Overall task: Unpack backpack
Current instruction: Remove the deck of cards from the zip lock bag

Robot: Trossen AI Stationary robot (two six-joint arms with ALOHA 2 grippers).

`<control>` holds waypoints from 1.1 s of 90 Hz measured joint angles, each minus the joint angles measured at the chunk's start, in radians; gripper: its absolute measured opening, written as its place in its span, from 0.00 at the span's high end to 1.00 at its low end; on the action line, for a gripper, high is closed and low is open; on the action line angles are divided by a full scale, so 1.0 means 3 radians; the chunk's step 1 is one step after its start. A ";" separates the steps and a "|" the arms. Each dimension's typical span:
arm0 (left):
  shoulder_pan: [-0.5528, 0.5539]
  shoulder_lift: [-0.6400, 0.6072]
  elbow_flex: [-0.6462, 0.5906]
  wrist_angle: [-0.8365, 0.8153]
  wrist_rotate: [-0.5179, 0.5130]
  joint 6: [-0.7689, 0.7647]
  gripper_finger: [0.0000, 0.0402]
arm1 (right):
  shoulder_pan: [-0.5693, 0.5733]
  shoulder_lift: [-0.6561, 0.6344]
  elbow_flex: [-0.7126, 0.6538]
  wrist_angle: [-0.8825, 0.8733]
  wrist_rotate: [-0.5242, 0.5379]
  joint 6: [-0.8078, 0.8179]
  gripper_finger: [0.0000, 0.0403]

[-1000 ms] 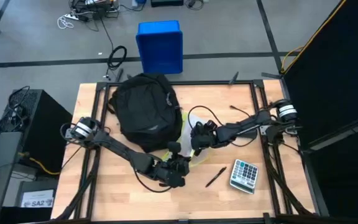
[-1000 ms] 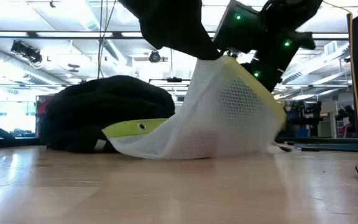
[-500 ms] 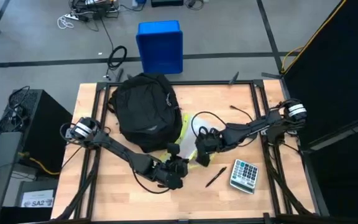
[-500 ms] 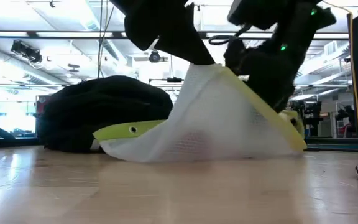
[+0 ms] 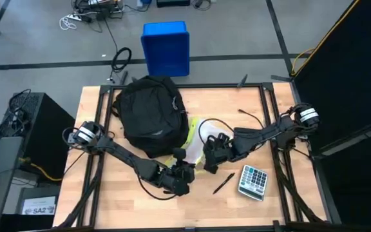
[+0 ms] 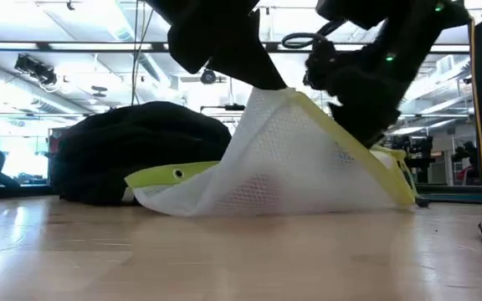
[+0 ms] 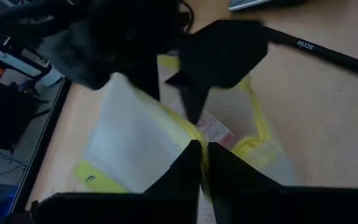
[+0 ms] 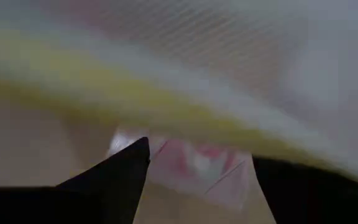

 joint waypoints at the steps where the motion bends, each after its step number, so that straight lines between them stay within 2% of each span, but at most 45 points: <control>1: 0.0001 0.0000 0.0000 0.0000 0.0000 0.0000 1.00 | -0.0009 0.0000 0.0000 0.0008 0.0002 0.0001 0.34; 15: 0.0000 0.0000 0.0000 -0.0004 0.0000 0.0008 1.00 | -0.0053 -0.0001 0.0002 0.0118 0.0029 -0.0230 0.29; 31: 0.0000 0.0000 0.0000 -0.0092 0.0001 0.0008 1.00 | -0.0055 -0.0001 0.0005 0.0074 -0.0053 -0.1469 0.26; 42: 0.0001 0.0000 0.0000 -0.0115 0.0065 0.0007 1.00 | -0.0077 -0.0004 0.0005 0.0026 -0.0268 -0.1935 0.27; 53: 0.0001 0.0000 0.0000 -0.0147 0.0101 0.0006 1.00 | -0.0156 -0.0004 0.0010 0.0026 -0.0500 -0.2214 0.30; 67: 0.0002 0.0000 0.0000 -0.0155 0.0208 0.0006 1.00 | -0.0248 -0.0004 0.0011 0.0036 -0.0620 -0.2622 0.30; 82: 0.0004 0.0000 0.0000 -0.0156 0.0242 0.0005 1.00 | -0.0397 0.0034 0.0015 0.0078 -0.0932 -0.2662 0.29; 99: 0.0005 0.0001 -0.0001 -0.0177 0.0263 0.0005 1.00 | -0.0469 0.0160 0.0017 0.0305 -0.0893 -0.2836 0.28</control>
